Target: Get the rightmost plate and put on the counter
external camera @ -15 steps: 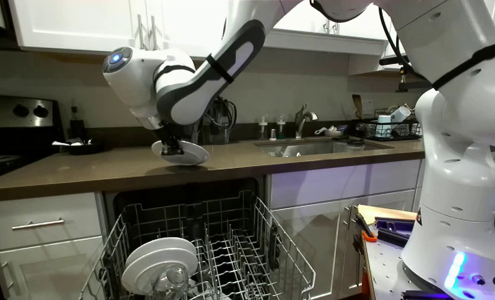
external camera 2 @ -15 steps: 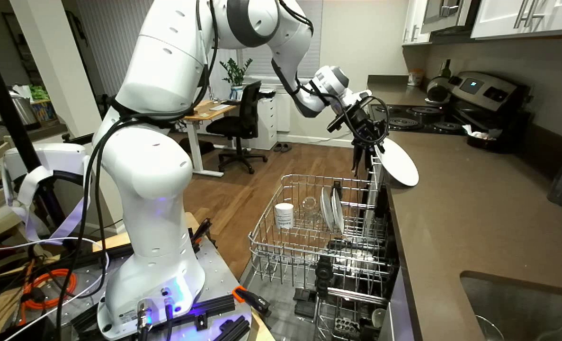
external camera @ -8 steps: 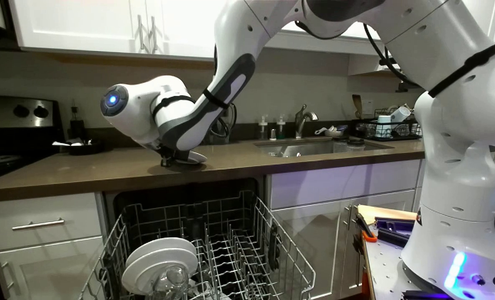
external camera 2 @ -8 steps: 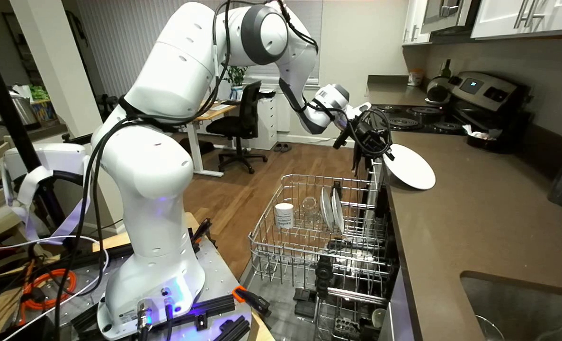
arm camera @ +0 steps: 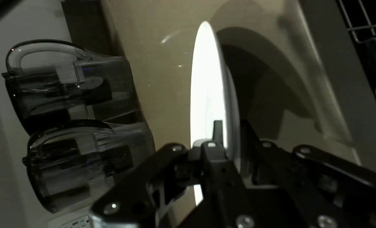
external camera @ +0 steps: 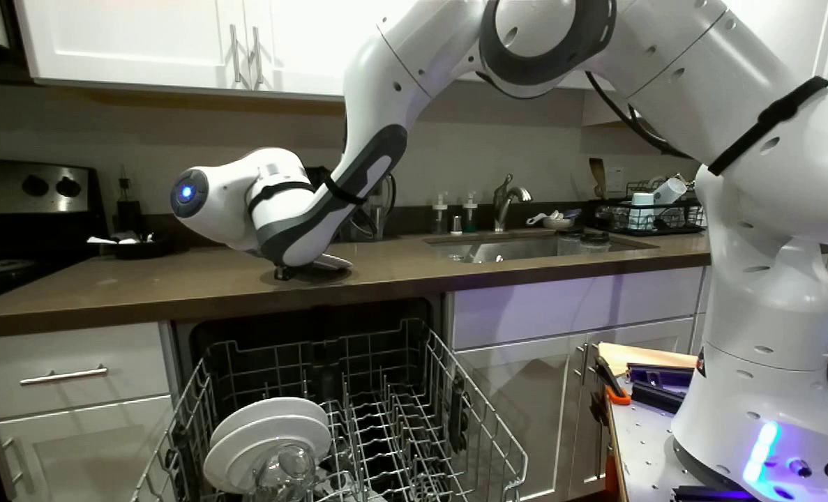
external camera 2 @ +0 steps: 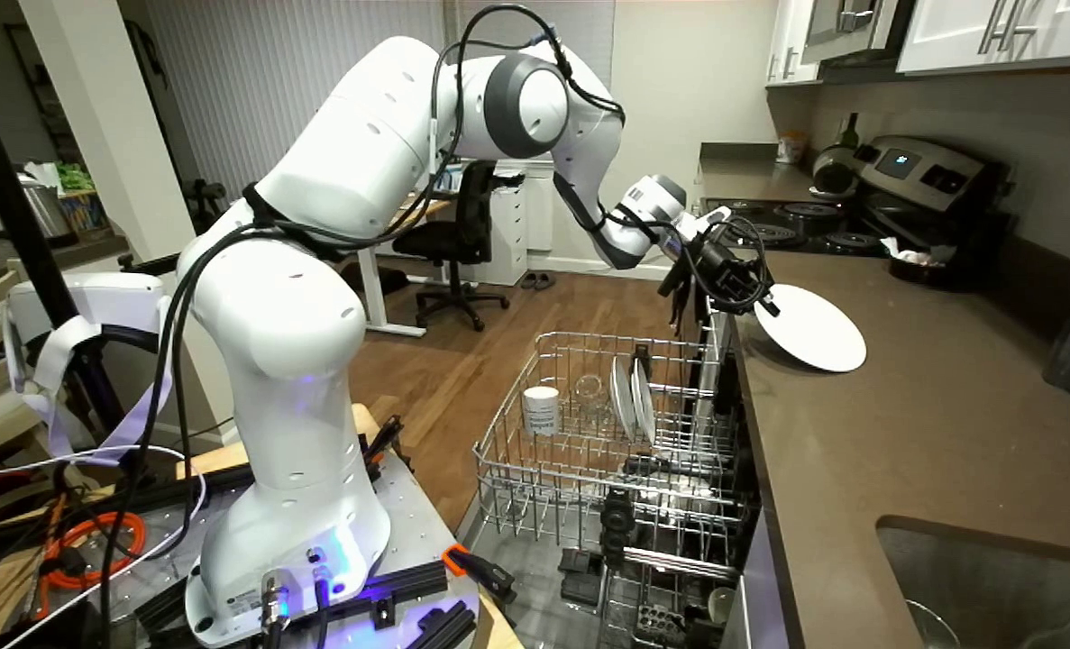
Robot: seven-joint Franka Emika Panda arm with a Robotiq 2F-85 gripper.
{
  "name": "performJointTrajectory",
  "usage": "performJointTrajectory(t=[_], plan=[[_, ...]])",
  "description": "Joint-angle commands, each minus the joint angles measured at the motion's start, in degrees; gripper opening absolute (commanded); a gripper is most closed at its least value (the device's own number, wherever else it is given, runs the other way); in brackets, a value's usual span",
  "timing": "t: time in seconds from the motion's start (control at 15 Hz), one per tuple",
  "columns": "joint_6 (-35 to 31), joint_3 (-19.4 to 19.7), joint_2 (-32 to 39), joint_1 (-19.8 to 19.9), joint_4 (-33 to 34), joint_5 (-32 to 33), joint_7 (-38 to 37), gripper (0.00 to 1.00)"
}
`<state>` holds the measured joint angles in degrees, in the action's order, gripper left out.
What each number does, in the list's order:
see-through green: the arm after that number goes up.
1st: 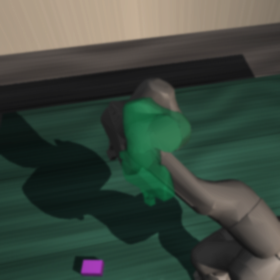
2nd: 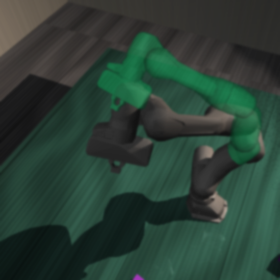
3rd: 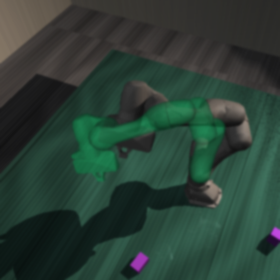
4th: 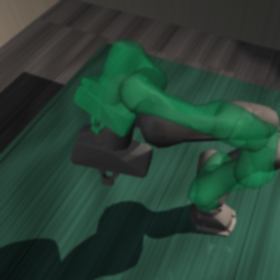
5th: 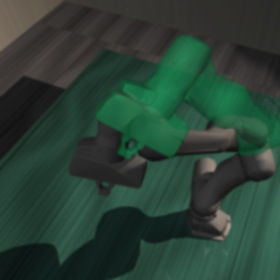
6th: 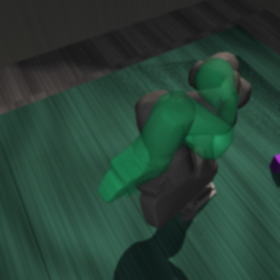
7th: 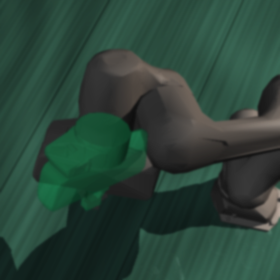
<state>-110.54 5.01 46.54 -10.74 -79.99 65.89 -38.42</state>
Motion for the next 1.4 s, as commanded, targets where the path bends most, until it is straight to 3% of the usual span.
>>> performJointTrajectory(t=[0.0, 0.13, 0.2, 0.6, 0.87, 1.0, 1.13, 1.2, 1.33], plan=[[-0.4, -2.1, 2.4, 2.9, 3.8, -3.8, 4.3, 0.13], [-0.4, -2.4, 2.3, 3.4, 4.3, -5.0, 5.8, 0.15], [-0.6, -2.6, 2.1, 3.6, 4.3, -5.6, 6.6, 0.23], [-1.5, -2.7, 2.3, 3.5, 4.2, -11.8, 9.8, 0.39], [-1.7, -2.4, 2.7, 3.3, 4.5, -13.4, 10.7, 0.37], [-2.4, -2.7, 2.1, 3.7, 3.9, -14.4, 12.0, 0.48], [-3.0, -3.3, 0.9, 4.2, 2.9, -15.8, 14.4, 0.53], [-3.3, -3.4, 0.0, 4.2, 2.1, -16.1, 15.3, 0.68], [-4.1, -3.6, -1.2, 4.4, 1.0, -17.7, 17.6, 0.66]])
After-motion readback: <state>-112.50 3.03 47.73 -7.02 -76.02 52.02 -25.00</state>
